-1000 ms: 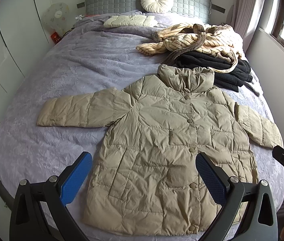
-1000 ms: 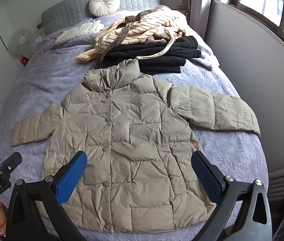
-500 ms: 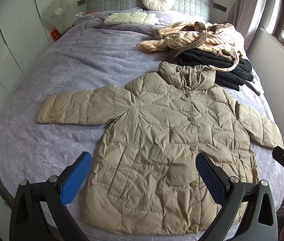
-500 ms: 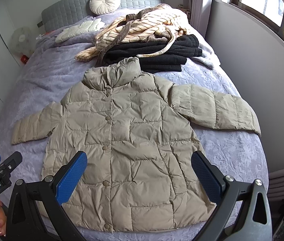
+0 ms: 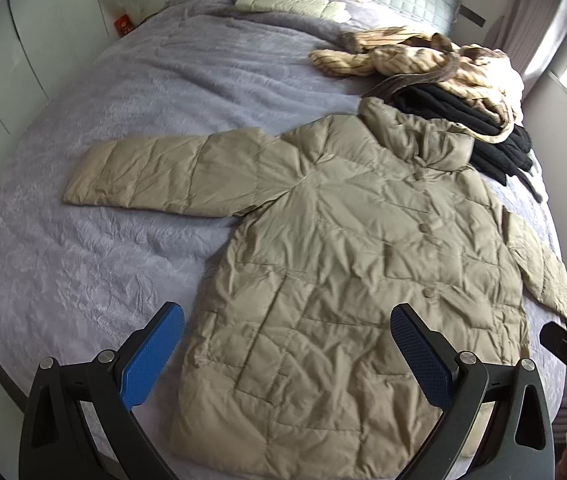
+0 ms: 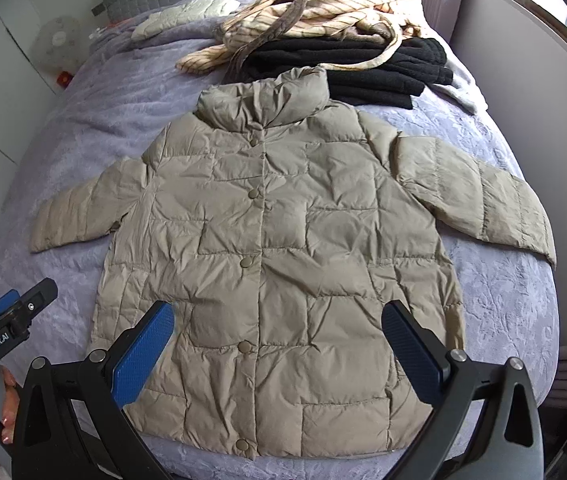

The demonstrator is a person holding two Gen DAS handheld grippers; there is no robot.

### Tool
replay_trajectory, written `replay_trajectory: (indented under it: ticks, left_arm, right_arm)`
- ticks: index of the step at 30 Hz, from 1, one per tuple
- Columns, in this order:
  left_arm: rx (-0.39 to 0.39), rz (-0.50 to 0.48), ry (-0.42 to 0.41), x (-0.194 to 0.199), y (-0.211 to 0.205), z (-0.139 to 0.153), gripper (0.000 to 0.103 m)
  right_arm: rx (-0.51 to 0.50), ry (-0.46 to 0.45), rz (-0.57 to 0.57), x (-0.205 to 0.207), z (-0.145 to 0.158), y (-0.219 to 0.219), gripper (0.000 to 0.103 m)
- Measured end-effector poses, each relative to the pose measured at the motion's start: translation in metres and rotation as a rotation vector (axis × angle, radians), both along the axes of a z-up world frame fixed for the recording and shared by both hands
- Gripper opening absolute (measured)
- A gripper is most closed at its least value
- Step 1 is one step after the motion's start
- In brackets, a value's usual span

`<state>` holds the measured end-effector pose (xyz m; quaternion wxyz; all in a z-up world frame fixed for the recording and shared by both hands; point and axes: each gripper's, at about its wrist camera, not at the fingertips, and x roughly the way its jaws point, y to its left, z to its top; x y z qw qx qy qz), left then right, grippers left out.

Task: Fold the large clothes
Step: 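Grasp the jacket sleeve nearest the left gripper and lift it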

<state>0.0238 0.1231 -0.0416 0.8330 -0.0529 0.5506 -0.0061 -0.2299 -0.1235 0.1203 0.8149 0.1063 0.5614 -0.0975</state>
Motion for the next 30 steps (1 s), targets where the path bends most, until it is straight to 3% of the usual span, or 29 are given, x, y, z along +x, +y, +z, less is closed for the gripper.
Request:
replay_trajectory:
  ticks: [11, 19, 24, 27, 30]
  left_arm:
    - [-0.117, 0.128, 0.023, 0.069, 0.108, -0.091, 0.103]
    - [-0.280, 0.354, -0.006, 0.137, 0.212, -0.171, 0.103]
    - [-0.355, 0.452, -0.033, 0.166, 0.255, -0.193, 0.103]
    - [-0.359, 0.489, -0.066, 0.180, 0.268, -0.194, 0.103]
    - [-0.314, 0.526, -0.116, 0.196, 0.278, -0.191, 0.102]
  right_arm:
    - [0.086, 0.071, 0.069, 0.039, -0.070, 0.080, 0.103]
    - [0.149, 0.137, 0.145, 0.074, -0.114, 0.098, 0.103]
    - [0.155, 0.127, 0.175, 0.093, -0.126, 0.111, 0.103]
    - [0.158, 0.108, 0.190, 0.110, -0.128, 0.112, 0.103]
    - [0.174, 0.091, 0.206, 0.135, -0.137, 0.107, 0.103]
